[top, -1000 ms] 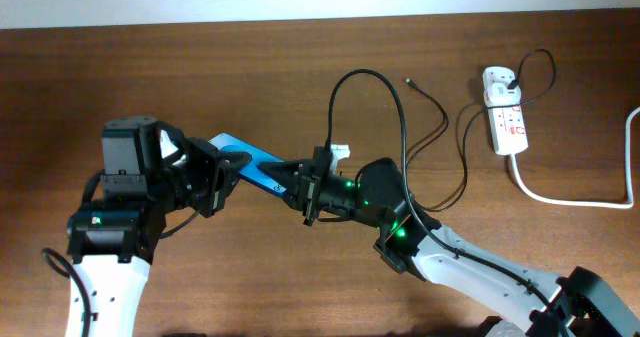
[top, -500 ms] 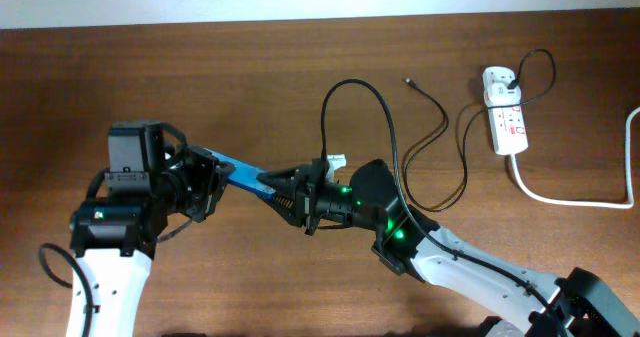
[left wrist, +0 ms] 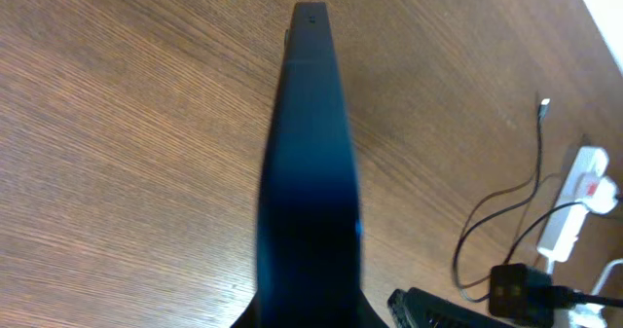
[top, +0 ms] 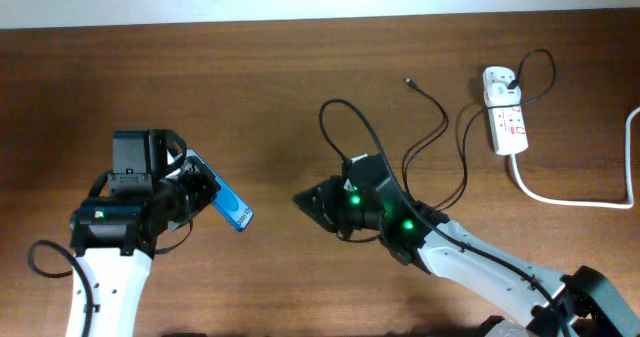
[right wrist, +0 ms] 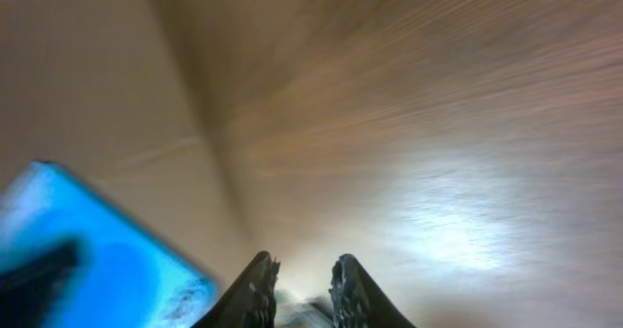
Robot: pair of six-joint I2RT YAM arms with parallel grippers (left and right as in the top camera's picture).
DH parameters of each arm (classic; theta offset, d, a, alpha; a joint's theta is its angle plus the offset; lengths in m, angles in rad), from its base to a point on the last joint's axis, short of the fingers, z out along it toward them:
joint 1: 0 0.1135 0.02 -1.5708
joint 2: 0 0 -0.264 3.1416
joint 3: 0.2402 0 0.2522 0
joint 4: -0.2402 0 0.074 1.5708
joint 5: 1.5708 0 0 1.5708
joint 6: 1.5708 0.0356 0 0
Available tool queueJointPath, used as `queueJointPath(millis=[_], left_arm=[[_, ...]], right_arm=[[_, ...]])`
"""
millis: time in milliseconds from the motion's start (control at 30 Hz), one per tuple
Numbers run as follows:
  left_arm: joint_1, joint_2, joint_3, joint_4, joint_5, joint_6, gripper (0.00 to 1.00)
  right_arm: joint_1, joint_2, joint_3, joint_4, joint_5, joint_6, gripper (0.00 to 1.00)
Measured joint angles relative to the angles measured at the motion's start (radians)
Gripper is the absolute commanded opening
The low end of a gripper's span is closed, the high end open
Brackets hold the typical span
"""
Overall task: Plug charger to phone and switch on socket
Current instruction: 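Open the right gripper and withdraw it, left gripper holding phone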
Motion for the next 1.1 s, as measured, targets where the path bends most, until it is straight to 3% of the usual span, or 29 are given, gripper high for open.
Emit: queueJointPath(millis=[133, 200, 367, 667, 867, 1100], left_arm=[[0.0, 0.0, 0.0, -0.054, -0.004, 0.082, 0.0], [0.0, 0.0, 0.0, -0.084, -0.002, 0.121, 0.0], [0.0, 0.0, -0.005, -0.119, 0.07, 0.217, 0.0], [0.0, 0.0, -0.17, -0.058, 0.247, 0.351, 0.0], [0.0, 0.002, -0.218, 0.063, 0.28, 0.362, 0.0], [0.0, 0.04, -0.218, 0.076, 0.335, 0.361, 0.0]], right_arm=[[-0.031, 0.001, -0.002, -0.128, 0.068, -0.387, 0.11], [-0.057, 0.001, -0.002, -0.134, 0.077, -0.496, 0.04], [-0.087, 0.001, -0.002, -0.238, 0.095, -0.671, 0.04], [-0.087, 0.001, -0.003, -0.566, 0.087, -0.716, 0.04], [-0.087, 0.001, -0.003, -0.649, 0.064, -0.719, 0.04], [-0.087, 0.001, -0.003, -0.654, 0.063, -0.719, 0.04]])
